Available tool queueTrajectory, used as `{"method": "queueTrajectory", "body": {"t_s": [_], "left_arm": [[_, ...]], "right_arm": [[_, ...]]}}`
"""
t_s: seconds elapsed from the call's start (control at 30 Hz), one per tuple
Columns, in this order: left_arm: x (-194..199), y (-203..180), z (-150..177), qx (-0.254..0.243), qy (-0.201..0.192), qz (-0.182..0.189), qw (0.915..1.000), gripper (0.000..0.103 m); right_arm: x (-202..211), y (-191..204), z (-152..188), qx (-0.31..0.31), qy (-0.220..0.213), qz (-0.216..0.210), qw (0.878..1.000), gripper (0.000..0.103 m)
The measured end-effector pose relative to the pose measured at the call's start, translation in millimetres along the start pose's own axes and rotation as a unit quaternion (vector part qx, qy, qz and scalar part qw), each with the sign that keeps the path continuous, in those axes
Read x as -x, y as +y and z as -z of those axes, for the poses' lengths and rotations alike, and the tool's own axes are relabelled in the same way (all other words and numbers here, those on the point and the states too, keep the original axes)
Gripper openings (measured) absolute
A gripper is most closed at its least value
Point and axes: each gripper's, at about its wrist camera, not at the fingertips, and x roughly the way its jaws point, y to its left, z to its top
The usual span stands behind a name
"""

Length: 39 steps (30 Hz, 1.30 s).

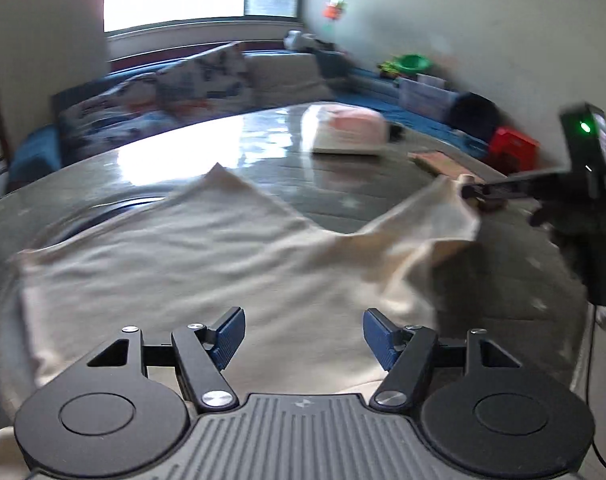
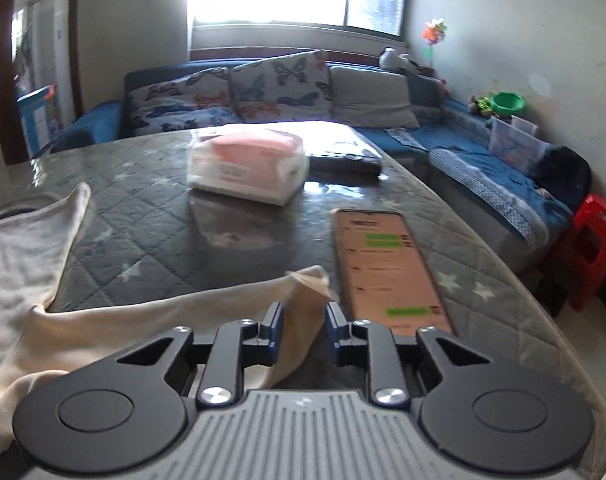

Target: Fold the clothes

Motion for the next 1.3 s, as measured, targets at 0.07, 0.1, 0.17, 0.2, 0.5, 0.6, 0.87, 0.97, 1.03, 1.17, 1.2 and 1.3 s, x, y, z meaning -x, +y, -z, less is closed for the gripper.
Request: {"method": "queueTrajectory", "body": {"t_s": [0.07,0.1,0.17,0.2,0.5,0.6,0.87,0.97,1.03,1.17,1.2,1.3], "left_arm": [[-9,-13,1,-0.012,0.008,0.019,0.9997,0.070],[-12,-19,2,-0.016,0.013,0.028,0.9994,0.070],[-17,-29,7,-0.025,0.026,0.047,0.9983,0.071],[-18,-33,9,-0.031,0.032,0.055,0.9975,0.071],[-14,-46,-5,-0.069,0.020,0.080,0.9943,0.075],[-23,-42,-19,-0.051,0.006,0.078,0.9957,0.076],[-52,-69,-17,-0.076,0.027,0.117,0.9898,0.078],[-50,-78,-10,-0.091,0.030,0.134,0.9863,0.081],[-47,-82,-6,-0.103,0.030,0.145,0.9835,0.082],[-39,-81,-6,-0.106,0.026,0.155,0.9819,0.083],[-37,-79,-8,-0.104,0.022,0.154,0.9823,0.083],[-31,-71,-14,-0.093,0.003,0.141,0.9856,0.087]], "right_arm": [[1,-7,0,-0.011,-0.005,0.005,1.000,0.034],[1,-10,0,-0.019,-0.008,0.004,1.000,0.035],[-1,-15,-1,-0.029,-0.004,-0.011,1.000,0.035],[-3,-15,0,-0.028,-0.001,-0.018,0.999,0.036],[0,-18,12,-0.030,0.005,-0.019,0.999,0.040],[9,-21,17,-0.040,0.004,-0.027,0.999,0.039],[-1,-26,22,-0.068,0.023,-0.052,0.996,0.036],[-3,-23,20,-0.066,0.023,-0.060,0.996,0.029],[-5,-19,19,-0.062,0.024,-0.067,0.996,0.015],[-1,-18,11,-0.047,-0.004,-0.056,0.997,0.006],[1,-19,8,-0.048,-0.010,-0.057,0.997,0.005],[0,-24,2,-0.055,-0.017,-0.050,0.997,0.005]]}}
